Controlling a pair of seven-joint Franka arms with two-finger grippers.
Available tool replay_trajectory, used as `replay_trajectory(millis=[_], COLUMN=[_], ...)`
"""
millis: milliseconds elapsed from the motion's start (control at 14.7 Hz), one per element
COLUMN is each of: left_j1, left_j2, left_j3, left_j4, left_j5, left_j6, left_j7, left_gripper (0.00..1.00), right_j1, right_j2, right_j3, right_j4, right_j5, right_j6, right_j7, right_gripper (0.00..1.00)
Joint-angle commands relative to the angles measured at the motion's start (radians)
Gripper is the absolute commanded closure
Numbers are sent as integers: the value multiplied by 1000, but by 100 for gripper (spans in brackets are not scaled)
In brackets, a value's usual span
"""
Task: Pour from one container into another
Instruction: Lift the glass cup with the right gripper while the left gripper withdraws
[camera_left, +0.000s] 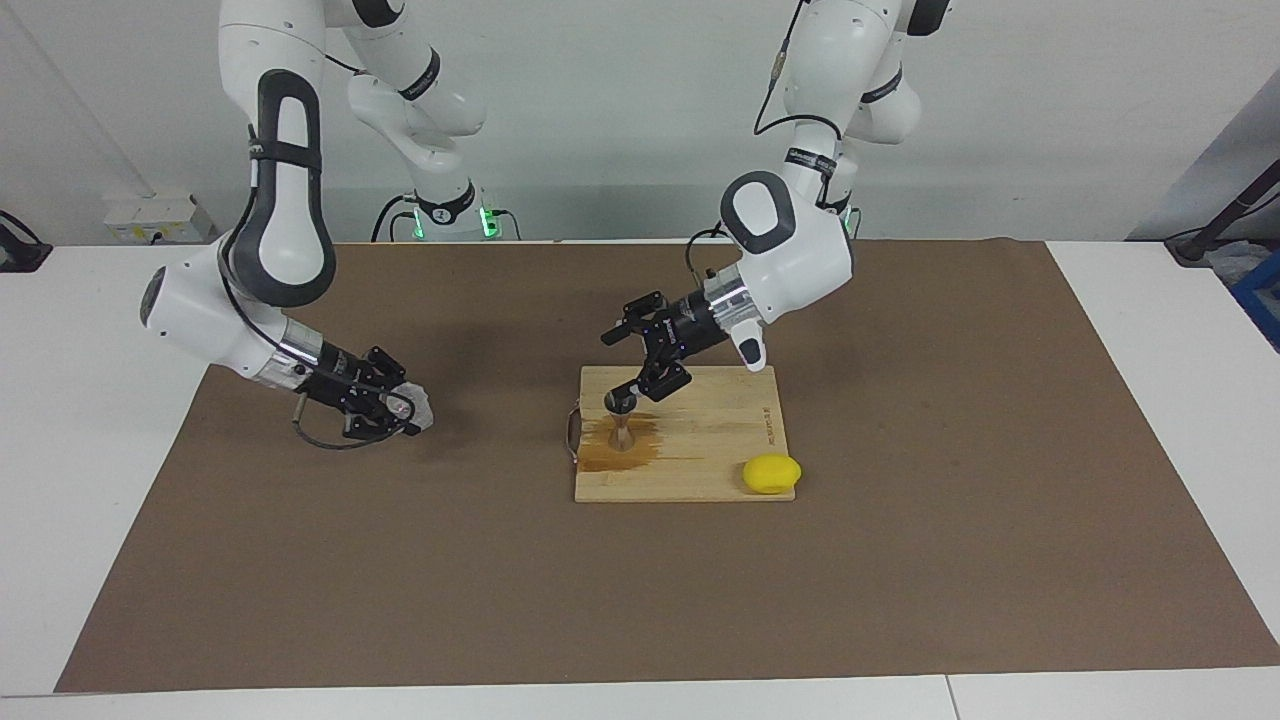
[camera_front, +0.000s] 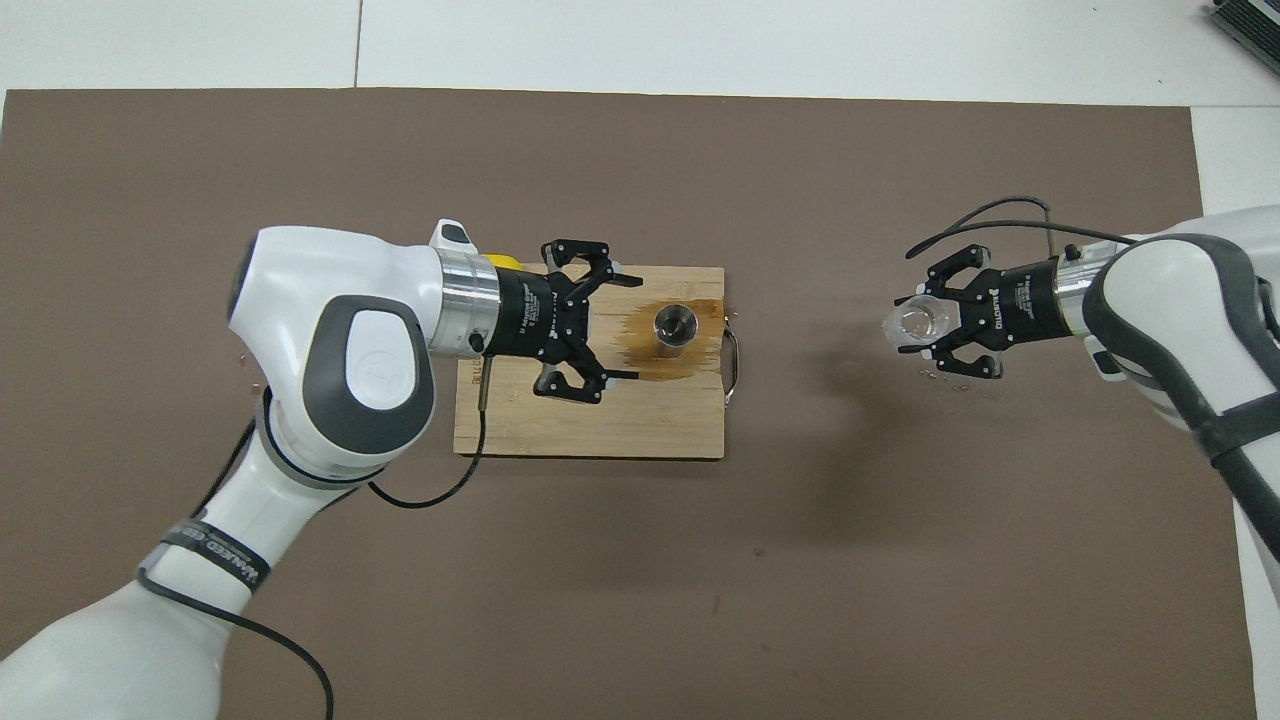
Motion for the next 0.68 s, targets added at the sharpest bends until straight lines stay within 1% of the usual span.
replay_trajectory(millis=[0, 68, 204, 476, 544, 612], left_j1=[75, 95, 135, 186, 200, 218], left_j2=[-6, -6, -9, -12, -19, -47], left_j3=[-2, -2, -2, 4, 11, 14], left_j4=[107, 141, 196, 284, 290, 286], left_j5=[212, 295, 435, 723, 762, 772], left_j6=[-167, -199, -213, -160, -139, -119], left_j7=[-11, -11, -6, 2, 2, 14], left_gripper=[0, 0, 0, 0, 0, 0], right_j1=[60, 80, 131, 241, 266, 289], right_j2=[1, 1, 4, 25, 30, 38], right_j3=[1, 2, 2, 4, 4, 4], right_j4=[49, 55, 77, 139, 156, 176], right_j5=[-50, -69, -116, -249, -276, -293], right_j6=[16, 25, 38, 79, 85, 88], right_j7=[86, 111, 169, 371, 419, 459], right_gripper=[100, 100, 100, 100, 100, 100])
